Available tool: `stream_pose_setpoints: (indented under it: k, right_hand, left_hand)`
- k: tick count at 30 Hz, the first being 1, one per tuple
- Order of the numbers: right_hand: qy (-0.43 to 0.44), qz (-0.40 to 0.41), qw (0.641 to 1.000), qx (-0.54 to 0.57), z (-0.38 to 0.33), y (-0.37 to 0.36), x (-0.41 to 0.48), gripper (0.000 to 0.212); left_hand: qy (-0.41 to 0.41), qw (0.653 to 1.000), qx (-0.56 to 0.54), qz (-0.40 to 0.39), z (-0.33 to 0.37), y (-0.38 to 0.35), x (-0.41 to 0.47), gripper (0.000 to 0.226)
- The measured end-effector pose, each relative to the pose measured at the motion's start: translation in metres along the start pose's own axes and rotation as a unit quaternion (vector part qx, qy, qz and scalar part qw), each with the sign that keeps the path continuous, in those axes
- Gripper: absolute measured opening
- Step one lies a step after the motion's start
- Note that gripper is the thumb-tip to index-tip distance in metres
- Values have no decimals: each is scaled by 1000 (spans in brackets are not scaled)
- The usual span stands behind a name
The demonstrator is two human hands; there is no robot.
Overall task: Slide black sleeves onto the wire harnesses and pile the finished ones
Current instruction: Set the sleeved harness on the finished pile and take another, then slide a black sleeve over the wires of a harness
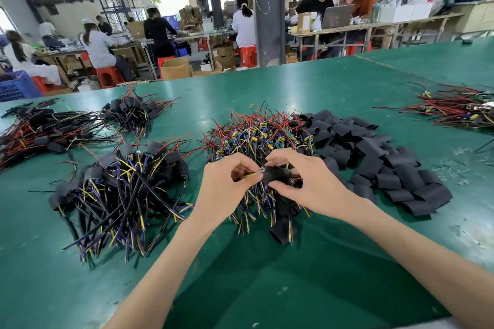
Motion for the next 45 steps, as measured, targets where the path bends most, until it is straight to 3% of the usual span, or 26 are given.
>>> stream_pose_setpoints:
  k: [9, 16, 18, 23, 25, 28, 32, 34, 36, 39, 42, 45]
  right_hand:
    - [18, -6, 1000, -23, -2, -1, -1, 43]
    - [28, 2, 999, -38, -3, -1, 0, 44]
    - [53, 33, 995, -79, -6, 6, 1, 44]
    - [55, 105, 980, -162, -4, 27, 2, 35]
    - [26, 117, 975, -189, 3, 32, 1, 34]
    - [-44, 132, 967, -215, 17, 37, -1, 32]
    - [-137, 128, 952, -242, 40, 44, -10, 33]
    - [-173, 125, 946, -244, 50, 48, -14, 33]
    - [-202, 131, 943, -230, 56, 51, -17, 34]
    - [-204, 88, 951, -213, 60, 45, -17, 34]
    - [-201, -3, 966, -161, 59, 24, -13, 33]
    - [-213, -34, 969, -120, 58, 9, -10, 30]
  left_hand:
    - [-1, 1000, 12, 0, -3, -1, 2, 25]
    - [-47, 997, 48, 30, 2, 7, 3, 27]
    - [-64, 994, 40, 74, 8, 20, 4, 31]
    - [-101, 946, 51, 304, 10, 91, 7, 22]
    - [-76, 914, 116, 382, -1, 119, 10, 19]
    - [-4, 881, 192, 431, -30, 149, 20, 16]
    - [157, 849, 267, 428, -78, 167, 24, 16]
    - [198, 835, 270, 437, -88, 172, 22, 19]
    - [168, 836, 263, 451, -84, 173, 21, 24]
    - [96, 872, 272, 395, -78, 162, 29, 33]
    - [111, 884, 276, 361, -81, 156, 33, 30]
    - [119, 871, 277, 388, -76, 152, 29, 24]
Point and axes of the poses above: each hand's wrist, its own x-axis towards the middle knuckle, its own y-axis out of the back of the hand, z = x × y, the point moved 6 cm from there along x, towards the middle knuckle, and after that the axes turned 15 degrees about y, right-handed, at the moved point
